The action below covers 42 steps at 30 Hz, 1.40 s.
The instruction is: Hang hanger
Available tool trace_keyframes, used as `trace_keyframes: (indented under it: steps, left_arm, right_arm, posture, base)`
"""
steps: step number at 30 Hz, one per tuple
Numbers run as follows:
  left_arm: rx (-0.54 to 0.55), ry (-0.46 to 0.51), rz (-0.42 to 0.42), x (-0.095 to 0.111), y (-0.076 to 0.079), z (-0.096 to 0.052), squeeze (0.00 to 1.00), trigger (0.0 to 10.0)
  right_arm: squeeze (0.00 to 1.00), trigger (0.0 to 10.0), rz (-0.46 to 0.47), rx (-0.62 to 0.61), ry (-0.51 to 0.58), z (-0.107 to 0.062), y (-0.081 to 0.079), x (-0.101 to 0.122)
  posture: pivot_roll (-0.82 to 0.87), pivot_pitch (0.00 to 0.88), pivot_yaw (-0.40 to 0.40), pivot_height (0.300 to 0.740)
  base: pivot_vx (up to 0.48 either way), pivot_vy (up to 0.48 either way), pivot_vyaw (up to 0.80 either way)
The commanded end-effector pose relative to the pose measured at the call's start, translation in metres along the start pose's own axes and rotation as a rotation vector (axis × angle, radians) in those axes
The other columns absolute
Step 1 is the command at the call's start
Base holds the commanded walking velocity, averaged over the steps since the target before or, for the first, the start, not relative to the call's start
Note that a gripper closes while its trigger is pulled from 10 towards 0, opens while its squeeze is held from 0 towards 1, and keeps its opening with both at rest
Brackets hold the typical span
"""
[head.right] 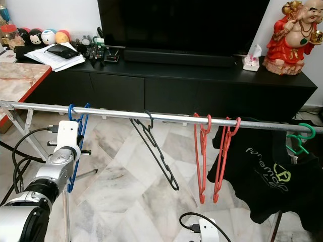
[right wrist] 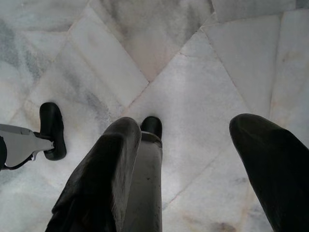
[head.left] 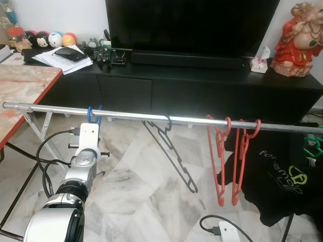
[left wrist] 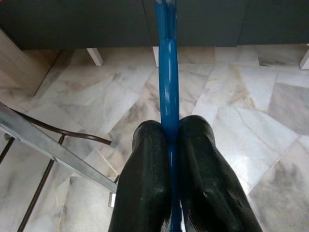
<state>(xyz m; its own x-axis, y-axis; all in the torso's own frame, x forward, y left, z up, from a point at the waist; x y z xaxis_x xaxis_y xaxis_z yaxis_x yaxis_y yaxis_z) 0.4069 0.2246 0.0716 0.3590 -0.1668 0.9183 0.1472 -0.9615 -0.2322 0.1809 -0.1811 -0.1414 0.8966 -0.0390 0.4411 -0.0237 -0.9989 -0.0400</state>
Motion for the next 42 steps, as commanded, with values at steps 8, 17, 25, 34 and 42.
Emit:
trace_keyframes:
  steps: [8, 17, 25, 34, 42]
  left_arm:
    - [-0.011, -0.101, 0.023, -0.029, 0.004, -0.004, 1.0, 10.0]
    - [0.003, -0.085, 0.016, -0.027, 0.001, -0.004, 1.0, 10.0]
    - [0.061, 0.029, -0.018, -0.006, -0.009, -0.005, 1.0, 10.0]
    - [0.022, 0.113, -0.031, 0.0, -0.012, -0.022, 1.0, 10.0]
    - [-0.082, 0.14, 0.009, 0.002, 0.0, -0.044, 1.0, 10.0]
  right_arm:
    - [0.0, 10.0, 0.005, -0.003, -0.003, 0.0, 0.001, -0.001]
    - [0.0, 10.0, 0.005, -0.004, -0.002, 0.0, 0.002, -0.001]
    - [0.0, 10.0, 0.001, -0.006, -0.001, 0.0, 0.002, 0.0]
    - [0.0, 10.0, -0.004, -0.002, -0.002, 0.0, 0.002, 0.0]
    - [0.0, 10.0, -0.006, -0.002, -0.002, 0.0, 0.002, 0.0]
  posture:
    - [-0.01, 0.028, -0.073, 0.74]
    - [-0.01, 0.032, -0.077, 0.74]
    - [-0.01, 0.035, -0.077, 0.74]
    - [0.0, 0.038, -0.078, 0.74]
    - [0.0, 0.038, -0.076, 0.74]
  base:
    - [0.0, 0.0, 0.0]
    - [0.0, 0.0, 0.0]
    - [0.0, 0.0, 0.0]
    - [0.0, 0.0, 0.0]
    - [0.0, 0.0, 0.0]
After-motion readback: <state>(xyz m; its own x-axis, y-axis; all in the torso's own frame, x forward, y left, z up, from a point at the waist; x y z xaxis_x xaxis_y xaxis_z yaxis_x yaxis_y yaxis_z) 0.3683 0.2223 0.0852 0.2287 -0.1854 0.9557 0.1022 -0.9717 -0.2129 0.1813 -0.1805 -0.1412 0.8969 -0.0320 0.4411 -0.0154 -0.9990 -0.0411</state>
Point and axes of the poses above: a point about 5 cm out from each wrist's last joint towards the gripper, its own z axis pointing out of the wrist towards the gripper, its own x axis along the axis of the wrist's last joint, y = z × x, the point moved 5 cm from there along z, pointing out of the wrist towards the gripper, and after that the axes turned 2 degrees about z, right-handed, at the moved point
